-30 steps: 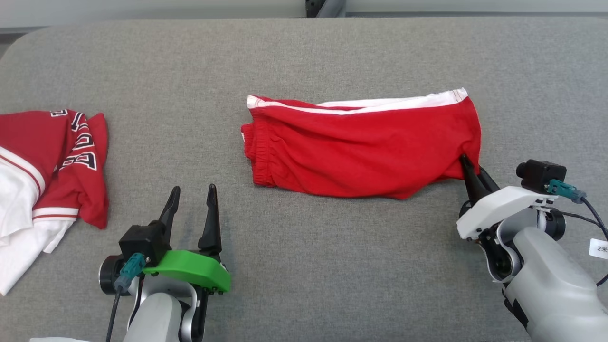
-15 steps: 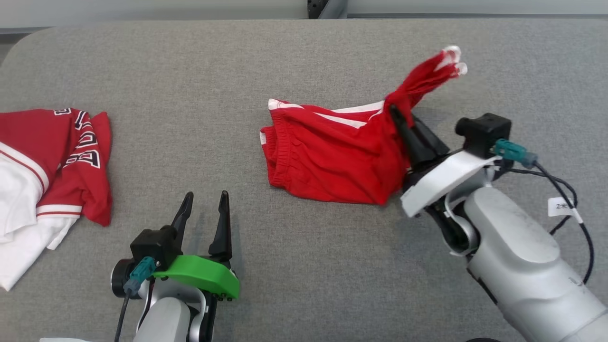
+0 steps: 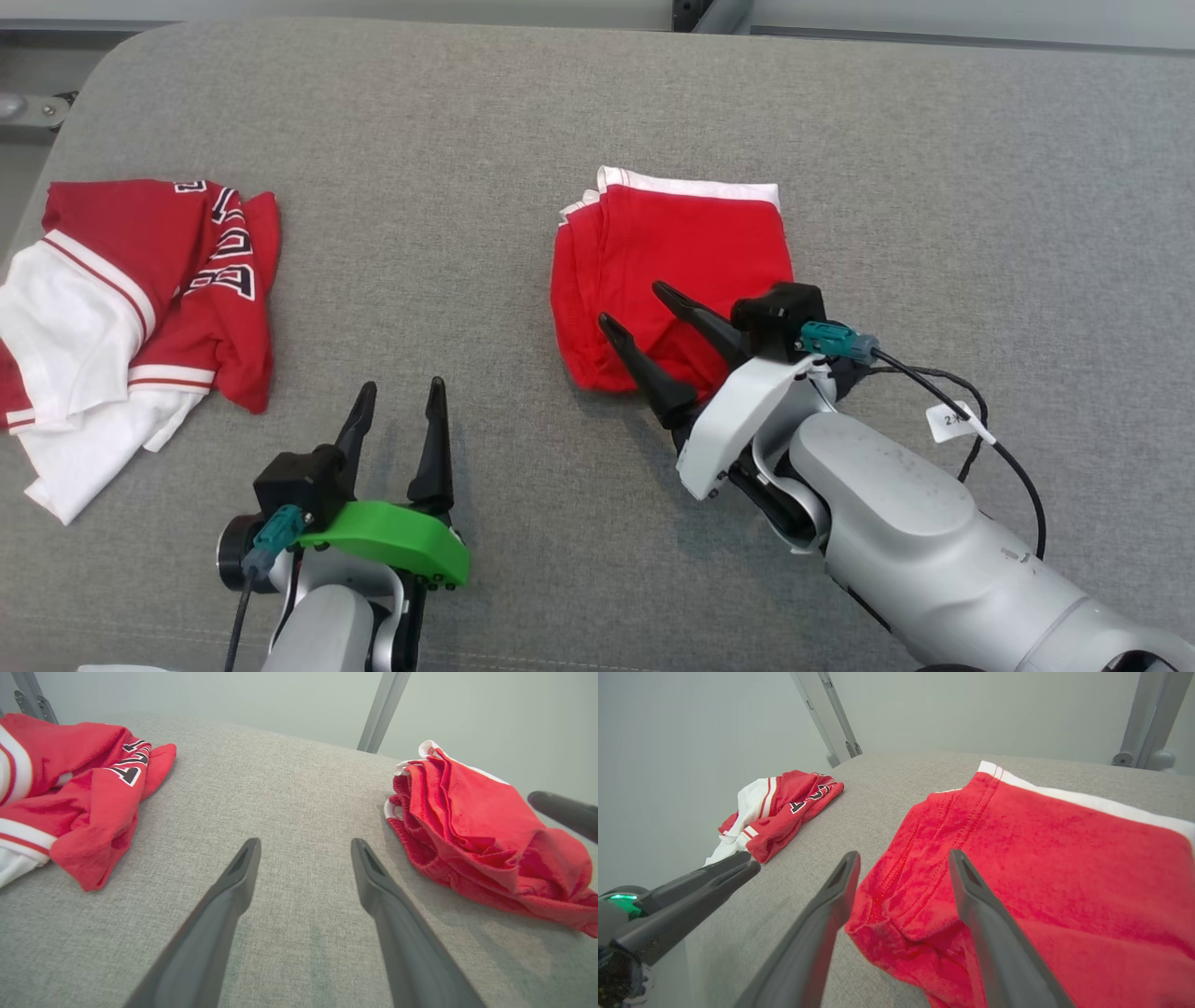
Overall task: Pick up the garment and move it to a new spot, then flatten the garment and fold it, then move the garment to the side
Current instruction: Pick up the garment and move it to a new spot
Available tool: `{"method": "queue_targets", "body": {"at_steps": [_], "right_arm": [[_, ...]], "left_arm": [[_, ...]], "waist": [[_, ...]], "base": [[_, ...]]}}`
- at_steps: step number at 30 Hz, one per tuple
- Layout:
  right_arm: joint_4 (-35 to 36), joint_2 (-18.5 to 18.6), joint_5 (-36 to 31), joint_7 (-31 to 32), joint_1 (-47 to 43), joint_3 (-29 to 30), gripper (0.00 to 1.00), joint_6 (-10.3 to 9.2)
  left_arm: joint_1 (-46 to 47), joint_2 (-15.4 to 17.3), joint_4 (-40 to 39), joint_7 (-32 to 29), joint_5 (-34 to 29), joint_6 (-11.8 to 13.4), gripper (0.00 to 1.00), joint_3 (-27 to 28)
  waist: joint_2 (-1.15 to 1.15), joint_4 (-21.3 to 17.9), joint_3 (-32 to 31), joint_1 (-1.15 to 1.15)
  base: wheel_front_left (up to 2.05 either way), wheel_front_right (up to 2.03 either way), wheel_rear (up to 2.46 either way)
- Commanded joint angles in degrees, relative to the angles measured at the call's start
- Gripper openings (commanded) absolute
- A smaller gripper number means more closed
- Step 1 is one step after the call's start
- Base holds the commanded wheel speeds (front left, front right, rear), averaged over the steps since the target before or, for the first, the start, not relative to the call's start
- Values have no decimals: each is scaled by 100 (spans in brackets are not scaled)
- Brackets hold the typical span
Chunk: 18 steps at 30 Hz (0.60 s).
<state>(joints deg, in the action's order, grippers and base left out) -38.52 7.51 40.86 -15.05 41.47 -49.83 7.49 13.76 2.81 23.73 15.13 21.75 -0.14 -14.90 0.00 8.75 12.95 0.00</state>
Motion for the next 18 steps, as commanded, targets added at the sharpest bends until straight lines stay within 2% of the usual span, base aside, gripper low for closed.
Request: {"method": "queue_targets", "body": {"at_steps": [1, 5, 11, 14, 18], "right_arm": [[166, -13, 126, -13, -19, 134, 100, 0], [503, 180, 131, -15, -260, 553, 100, -2], [902, 412, -531, -15, -1081, 2170, 100, 0], [1015, 363, -1002, -15, -1557, 2919, 100, 0], [1170, 253, -1596, -16, -2043, 3567, 100, 0]], "left_arm": [[25, 20, 0, 3, -29, 45, 100, 121], [-85, 20, -32, 3, -162, 91, 100, 324], [-251, 21, -144, 3, -556, 156, 100, 846], [-369, 21, -220, 3, -710, 186, 100, 1060], [-522, 23, -280, 3, -909, 181, 100, 1277]], "waist": [[0, -132, -69, 0], [0, -349, -172, 0], [0, -851, -378, 0], [0, -1045, -471, 0], [0, -1234, -595, 0]], "base": [[0, 0, 0], [0, 0, 0], [0, 0, 0], [0, 0, 0], [0, 0, 0]]}}
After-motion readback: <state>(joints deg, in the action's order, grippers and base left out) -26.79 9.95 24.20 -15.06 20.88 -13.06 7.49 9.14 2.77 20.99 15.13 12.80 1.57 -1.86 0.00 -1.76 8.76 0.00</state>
